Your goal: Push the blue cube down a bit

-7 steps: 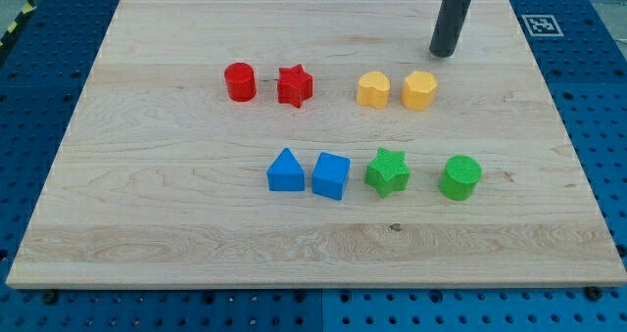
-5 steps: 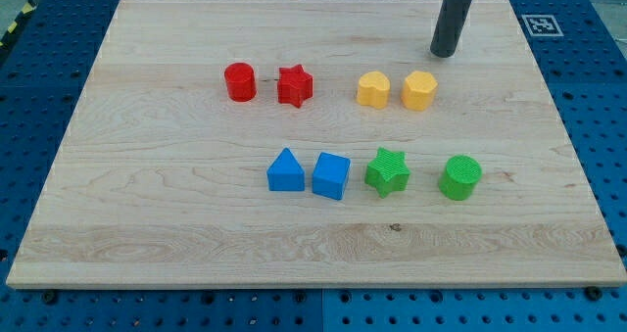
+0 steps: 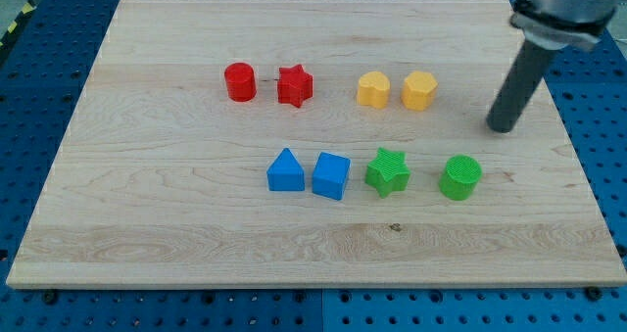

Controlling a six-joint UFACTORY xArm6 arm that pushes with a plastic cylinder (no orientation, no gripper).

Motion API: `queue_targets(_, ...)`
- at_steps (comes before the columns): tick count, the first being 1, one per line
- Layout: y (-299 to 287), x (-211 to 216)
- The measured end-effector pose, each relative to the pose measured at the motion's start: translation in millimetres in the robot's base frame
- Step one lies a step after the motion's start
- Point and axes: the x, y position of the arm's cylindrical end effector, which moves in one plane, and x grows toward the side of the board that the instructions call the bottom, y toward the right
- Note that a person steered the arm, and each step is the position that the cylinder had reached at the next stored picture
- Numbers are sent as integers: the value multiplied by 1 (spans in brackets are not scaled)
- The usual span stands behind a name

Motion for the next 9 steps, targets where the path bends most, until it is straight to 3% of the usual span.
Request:
queue_targets(2, -138, 3)
queue_targets(3, -165, 15)
queue_targets(7, -166, 75)
queue_targets(9, -100, 74)
